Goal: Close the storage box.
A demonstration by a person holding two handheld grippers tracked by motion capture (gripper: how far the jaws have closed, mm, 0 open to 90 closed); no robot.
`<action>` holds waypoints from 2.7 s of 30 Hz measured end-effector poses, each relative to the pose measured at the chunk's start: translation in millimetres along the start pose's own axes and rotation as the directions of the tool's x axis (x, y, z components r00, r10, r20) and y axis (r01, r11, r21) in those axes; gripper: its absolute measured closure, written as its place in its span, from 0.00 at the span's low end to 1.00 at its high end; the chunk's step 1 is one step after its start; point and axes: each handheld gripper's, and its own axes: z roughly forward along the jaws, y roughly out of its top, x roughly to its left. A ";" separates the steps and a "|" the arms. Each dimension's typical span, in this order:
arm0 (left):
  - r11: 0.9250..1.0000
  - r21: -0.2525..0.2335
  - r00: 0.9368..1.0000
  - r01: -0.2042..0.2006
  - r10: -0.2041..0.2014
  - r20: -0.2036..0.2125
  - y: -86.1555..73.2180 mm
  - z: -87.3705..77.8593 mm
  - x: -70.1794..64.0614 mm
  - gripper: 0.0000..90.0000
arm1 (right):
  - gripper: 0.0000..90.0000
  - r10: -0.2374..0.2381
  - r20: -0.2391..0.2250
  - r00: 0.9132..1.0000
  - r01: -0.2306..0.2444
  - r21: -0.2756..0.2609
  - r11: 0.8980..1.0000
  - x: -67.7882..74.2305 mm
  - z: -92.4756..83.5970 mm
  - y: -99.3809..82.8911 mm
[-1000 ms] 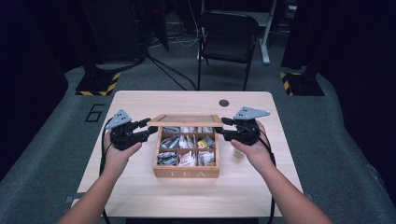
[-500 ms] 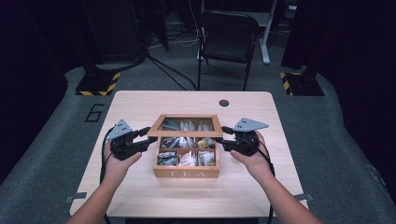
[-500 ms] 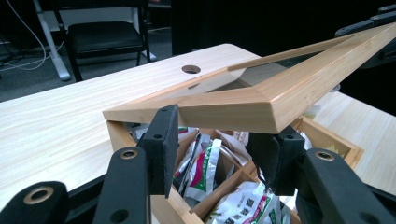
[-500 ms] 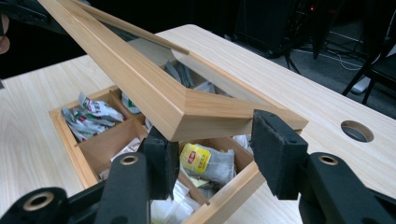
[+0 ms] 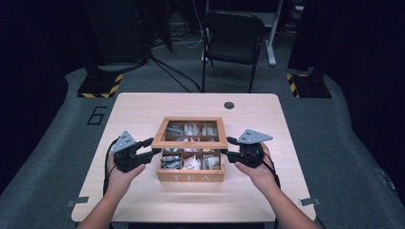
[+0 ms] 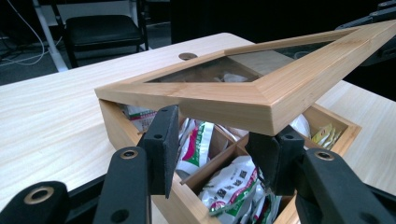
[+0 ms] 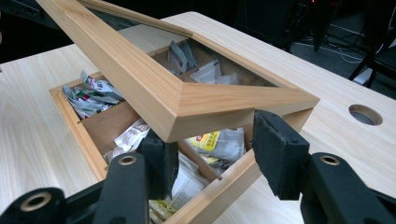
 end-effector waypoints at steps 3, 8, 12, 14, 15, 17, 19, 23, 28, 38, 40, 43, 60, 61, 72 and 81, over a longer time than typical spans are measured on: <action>1.000 0.016 1.000 -0.027 0.027 -0.010 -2.6 -0.7 -2.2 0.59 | 0.57 0.005 0.004 1.000 -0.005 0.000 1.000 1.7 0.5 -4.5; 1.000 0.001 1.000 -0.003 0.003 0.004 -7.1 -3.0 -4.5 0.58 | 0.57 0.009 0.009 1.000 -0.009 -0.002 1.000 4.2 1.0 -9.0; 1.000 -0.006 1.000 0.005 -0.005 0.013 -8.6 -6.9 -7.7 0.57 | 0.57 0.009 0.012 1.000 -0.009 -0.002 1.000 5.1 1.4 -10.7; 1.000 -0.004 1.000 0.002 -0.002 0.015 -9.2 -9.0 -9.0 0.57 | 0.57 0.008 0.006 1.000 -0.008 0.000 1.000 5.1 1.5 -11.5; 1.000 -0.005 1.000 0.002 -0.002 0.013 -9.7 -9.6 -9.9 0.57 | 0.57 0.008 0.006 1.000 -0.008 0.000 1.000 5.3 1.7 -11.9; 1.000 -0.002 1.000 0.003 -0.003 0.013 -10.6 -10.8 -11.2 0.57 | 0.57 0.013 0.010 1.000 -0.013 0.004 1.000 6.2 1.8 -13.1; 1.000 0.001 1.000 0.011 -0.011 0.010 -11.9 -10.7 -12.1 0.57 | 0.57 0.005 0.010 1.000 -0.005 0.005 1.000 6.5 2.2 -14.4; 1.000 0.003 1.000 0.014 -0.014 0.015 -15.0 -11.6 -13.1 0.57 | 0.57 0.010 0.008 1.000 -0.010 0.011 1.000 7.7 2.7 -17.4; 1.000 0.000 1.000 0.009 -0.009 0.016 -20.1 -12.0 -14.7 0.57 | 0.57 0.031 0.001 1.000 -0.031 0.014 0.999 9.4 3.6 -22.3; 1.000 0.017 1.000 -0.002 0.002 0.015 -25.5 -12.2 -16.0 0.57 | 0.57 0.043 -0.013 0.999 -0.043 0.013 0.999 15.1 -2.7 -27.4; 1.000 0.015 1.000 0.001 -0.001 0.014 -27.0 -11.9 -16.7 0.57 | 0.57 0.051 -0.018 0.999 -0.051 0.007 0.999 18.1 -5.5 -28.2; 1.000 0.018 1.000 -0.007 0.007 0.011 -28.2 -11.7 -16.6 0.57 | 0.56 0.055 -0.021 0.998 -0.055 0.005 0.998 21.6 -8.5 -29.7; 0.998 0.052 1.000 -0.017 0.016 0.010 -42.2 -10.4 -19.9 0.57 | 0.56 0.048 -0.019 0.999 -0.047 0.026 0.999 28.6 -8.9 -38.9; 0.998 0.053 1.000 -0.019 0.018 0.008 -43.6 -10.0 -20.3 0.57 | 0.56 0.047 -0.019 0.999 -0.047 0.029 0.998 28.8 -8.3 -40.4; 0.994 0.111 1.000 -0.019 0.018 0.016 -57.4 -7.2 -24.6 0.57 | 0.56 0.044 -0.039 0.998 -0.043 0.027 0.999 31.2 -8.0 -49.3; 0.993 0.115 1.000 -0.008 0.005 0.026 -58.4 -8.5 -23.9 0.57 | 0.56 0.034 -0.035 0.999 -0.033 0.036 0.999 31.6 -5.0 -51.2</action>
